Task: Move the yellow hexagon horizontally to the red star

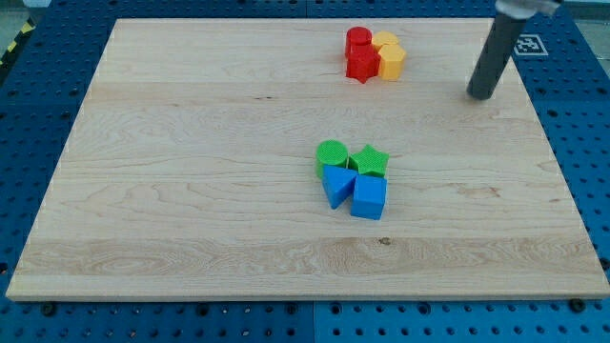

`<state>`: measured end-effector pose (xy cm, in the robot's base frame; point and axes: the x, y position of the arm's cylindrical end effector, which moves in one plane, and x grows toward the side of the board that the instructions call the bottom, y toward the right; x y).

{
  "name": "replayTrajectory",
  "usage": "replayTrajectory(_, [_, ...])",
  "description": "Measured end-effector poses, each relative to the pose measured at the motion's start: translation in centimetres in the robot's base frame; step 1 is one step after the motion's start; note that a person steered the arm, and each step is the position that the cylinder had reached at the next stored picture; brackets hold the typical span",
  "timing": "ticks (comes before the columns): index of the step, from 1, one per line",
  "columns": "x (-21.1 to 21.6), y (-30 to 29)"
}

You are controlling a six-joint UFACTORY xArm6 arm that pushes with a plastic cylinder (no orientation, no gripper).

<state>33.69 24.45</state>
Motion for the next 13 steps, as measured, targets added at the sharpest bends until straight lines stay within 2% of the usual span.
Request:
replayTrajectory(1, [-3.5, -1.4])
replayTrajectory(2, [-3.2, -5.6])
replayTrajectory(3, [-1.1, -9.3])
replayTrajectory(4, [-2.7, -10.3])
replayTrajectory(7, [-12.7, -10.8])
replayTrajectory(8, [-11.1, -13.9])
replayTrajectory(9, [-6.6, -15.5])
replayTrajectory(10, [-4.9, -15.5])
replayTrajectory(12, [-5.2, -12.7])
replayTrajectory(13, [-2.7, -12.0])
